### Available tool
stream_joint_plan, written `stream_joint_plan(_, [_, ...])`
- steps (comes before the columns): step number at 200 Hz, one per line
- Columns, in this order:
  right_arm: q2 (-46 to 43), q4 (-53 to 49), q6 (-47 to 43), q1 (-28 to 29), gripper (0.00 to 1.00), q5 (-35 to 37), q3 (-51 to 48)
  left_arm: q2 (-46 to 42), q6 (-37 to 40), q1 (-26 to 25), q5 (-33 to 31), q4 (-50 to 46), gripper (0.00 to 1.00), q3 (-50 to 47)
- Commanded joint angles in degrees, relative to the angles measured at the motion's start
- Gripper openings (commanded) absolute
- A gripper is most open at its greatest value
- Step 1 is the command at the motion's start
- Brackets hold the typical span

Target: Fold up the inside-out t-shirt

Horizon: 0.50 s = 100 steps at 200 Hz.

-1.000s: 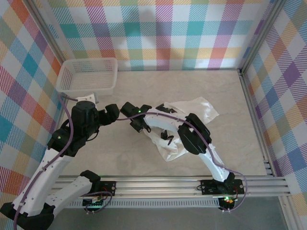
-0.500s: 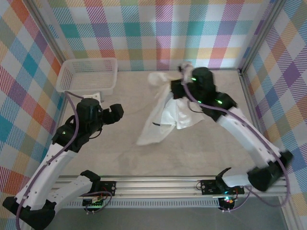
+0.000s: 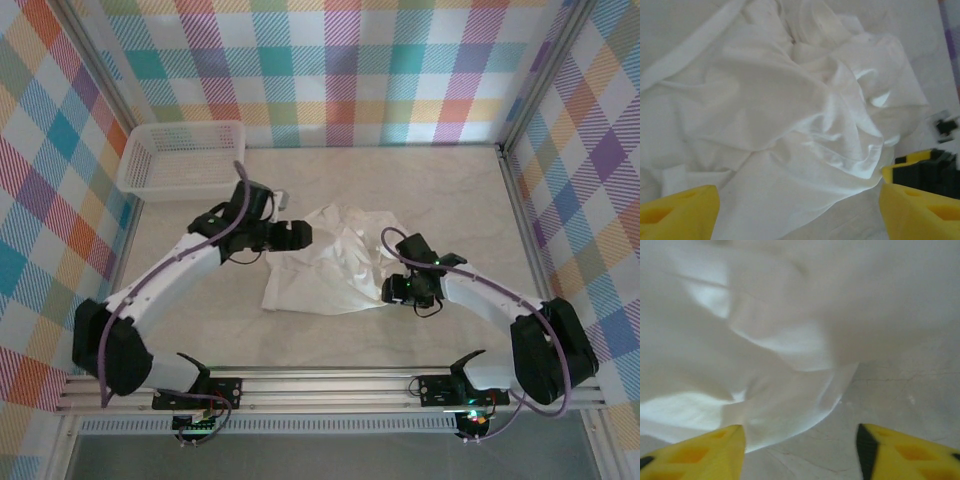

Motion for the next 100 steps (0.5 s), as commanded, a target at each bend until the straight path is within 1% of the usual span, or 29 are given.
stream_joint_plan(1, [-3.86, 0.20, 0.64, -1.36, 0.66, 5.51, 5.76, 4.44, 3.47, -3.30, 0.37, -0.69, 0.83, 4.01])
stream_joint_plan(17, [-0.79, 1.79, -0.08, -4.35, 0.67, 6.02, 8.85, 9.86, 2.98, -5.61, -0.66, -0.05, 0.83, 6.48])
stream_joint_plan(35, [5.66, 3.37, -0.72, -8.08, 0.69, 4.62, 12.47, 16.63, 1.97, -8.11, -1.77, -0.38, 0.83, 10.72])
stream_joint_plan(61, [14.71, 7.67, -2.12, -9.61, 0.73, 5.07, 15.26, 25.55, 0.21, -10.06, -2.55, -0.62, 0.83, 17.17])
stream_joint_plan(72, [18.51, 9.37, -3.24, -9.86, 0.71, 2.94, 16.85, 28.63, 0.58, -10.95, -3.45, -0.95, 0.83, 19.92])
stream_joint_plan(80, [20.96, 10.30, -4.20, -9.97, 0.66, 0.27, 18.27, 31.04, 0.82, -11.30, -4.00, -1.66, 0.83, 21.94])
stream_joint_plan(84, [22.29, 10.10, -4.07, -9.95, 0.63, -0.63, 19.14, 32.30, 0.93, -11.45, -4.27, -2.03, 0.83, 22.84])
stream_joint_plan(88, [23.37, 9.82, -3.86, -10.02, 0.57, -1.43, 19.97, 33.33, 0.96, -11.52, -4.52, -2.37, 0.83, 23.65])
stream_joint_plan(91, [23.90, 9.78, -3.75, -10.06, 0.50, -2.21, 20.42, 34.39, 1.04, -11.50, -4.49, -2.63, 0.82, 24.20])
stream_joint_plan(100, [24.46, 10.20, -2.89, -10.49, 0.30, -3.77, 21.00, 36.53, 1.63, -11.54, -3.92, -2.79, 0.73, 25.37])
